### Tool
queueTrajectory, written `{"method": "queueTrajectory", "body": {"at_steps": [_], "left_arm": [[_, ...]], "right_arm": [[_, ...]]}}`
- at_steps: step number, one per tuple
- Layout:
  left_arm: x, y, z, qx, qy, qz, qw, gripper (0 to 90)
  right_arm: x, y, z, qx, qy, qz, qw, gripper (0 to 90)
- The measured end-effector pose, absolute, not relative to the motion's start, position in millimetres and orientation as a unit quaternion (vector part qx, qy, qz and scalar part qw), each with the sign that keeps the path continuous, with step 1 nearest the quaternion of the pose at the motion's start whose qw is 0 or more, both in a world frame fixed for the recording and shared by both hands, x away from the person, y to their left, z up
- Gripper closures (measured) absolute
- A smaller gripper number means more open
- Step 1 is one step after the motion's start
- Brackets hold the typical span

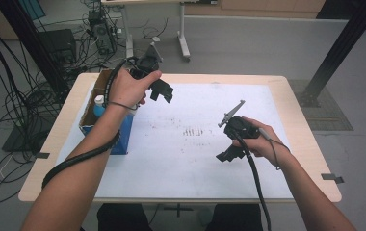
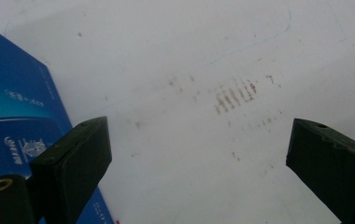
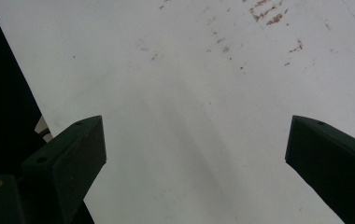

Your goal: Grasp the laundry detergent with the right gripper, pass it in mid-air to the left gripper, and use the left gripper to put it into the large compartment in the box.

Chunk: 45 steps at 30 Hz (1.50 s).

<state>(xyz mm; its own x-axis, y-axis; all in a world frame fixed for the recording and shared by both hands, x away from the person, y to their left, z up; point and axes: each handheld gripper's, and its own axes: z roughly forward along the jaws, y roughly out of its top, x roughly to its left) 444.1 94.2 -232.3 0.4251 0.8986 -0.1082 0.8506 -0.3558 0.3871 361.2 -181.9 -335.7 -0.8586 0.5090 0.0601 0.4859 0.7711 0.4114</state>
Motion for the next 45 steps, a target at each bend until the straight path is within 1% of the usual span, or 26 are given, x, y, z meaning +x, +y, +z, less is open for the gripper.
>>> {"method": "queueTrajectory", "body": {"at_steps": [7, 17, 23, 34, 45], "left_arm": [[452.5, 84.2, -253.5, 0.826, 0.528, 0.046, 0.189, 7.7], [459.1, 63.4, -279.3, 0.836, 0.522, 0.035, 0.164, 8.3], [458.1, 61.0, -282.1, 0.836, 0.522, 0.032, 0.163, 8.3], [457.5, 72.0, -281.6, 0.829, 0.532, 0.032, 0.170, 8.2], [458.4, 73.1, -286.6, 0.830, 0.532, 0.027, 0.167, 8.2]], "right_arm": [[360.4, -181.5, -330.7, 0.262, 0.941, 0.211, 0.033, 5.0], [356.3, -186.2, -327.8, 0.264, 0.939, 0.217, 0.034, 4.9], [355.9, -188.0, -329.1, 0.267, 0.938, 0.217, 0.033, 4.9], [356.9, -182.8, -330.1, 0.263, 0.939, 0.218, 0.029, 4.9], [358.0, -180.7, -330.9, 0.261, 0.940, 0.216, 0.030, 4.9]]}}
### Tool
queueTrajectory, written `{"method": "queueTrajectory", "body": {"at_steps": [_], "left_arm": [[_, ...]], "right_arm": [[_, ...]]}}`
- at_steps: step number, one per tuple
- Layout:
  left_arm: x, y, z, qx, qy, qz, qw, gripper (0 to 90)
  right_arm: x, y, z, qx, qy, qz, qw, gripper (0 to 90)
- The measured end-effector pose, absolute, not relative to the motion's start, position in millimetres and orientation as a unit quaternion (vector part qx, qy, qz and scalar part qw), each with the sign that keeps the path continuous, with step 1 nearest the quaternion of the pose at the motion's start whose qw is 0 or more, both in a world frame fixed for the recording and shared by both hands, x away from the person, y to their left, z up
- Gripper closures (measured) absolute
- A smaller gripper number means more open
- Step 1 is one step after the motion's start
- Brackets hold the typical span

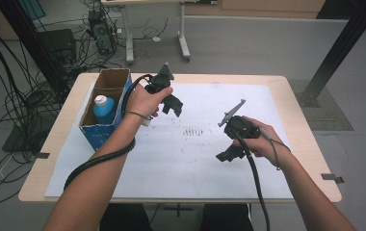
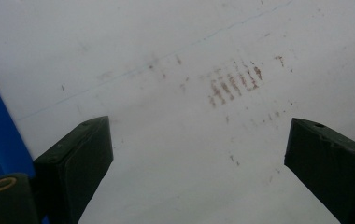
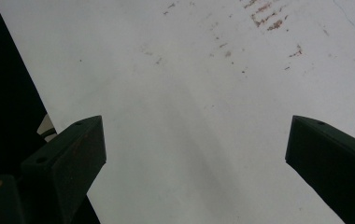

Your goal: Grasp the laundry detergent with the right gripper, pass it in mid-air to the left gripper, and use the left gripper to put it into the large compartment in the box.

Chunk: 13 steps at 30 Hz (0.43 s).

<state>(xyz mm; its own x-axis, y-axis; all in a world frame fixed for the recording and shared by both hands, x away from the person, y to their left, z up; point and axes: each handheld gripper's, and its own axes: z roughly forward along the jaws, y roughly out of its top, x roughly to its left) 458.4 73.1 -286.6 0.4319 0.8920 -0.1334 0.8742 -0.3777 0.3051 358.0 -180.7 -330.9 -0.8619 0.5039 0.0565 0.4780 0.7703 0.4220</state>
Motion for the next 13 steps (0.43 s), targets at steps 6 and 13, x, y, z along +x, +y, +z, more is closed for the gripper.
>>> {"method": "queueTrajectory", "body": {"at_steps": [6, 13], "left_arm": [[457.6, 71.4, -285.8, 0.830, 0.532, 0.024, 0.166, 8.3], [457.4, 72.7, -285.9, 0.827, 0.537, 0.024, 0.163, 8.3]], "right_arm": [[358.5, -180.1, -333.2, 0.263, 0.940, 0.214, 0.027, 4.9], [357.9, -179.3, -332.5, 0.262, 0.940, 0.215, 0.029, 4.9]]}}
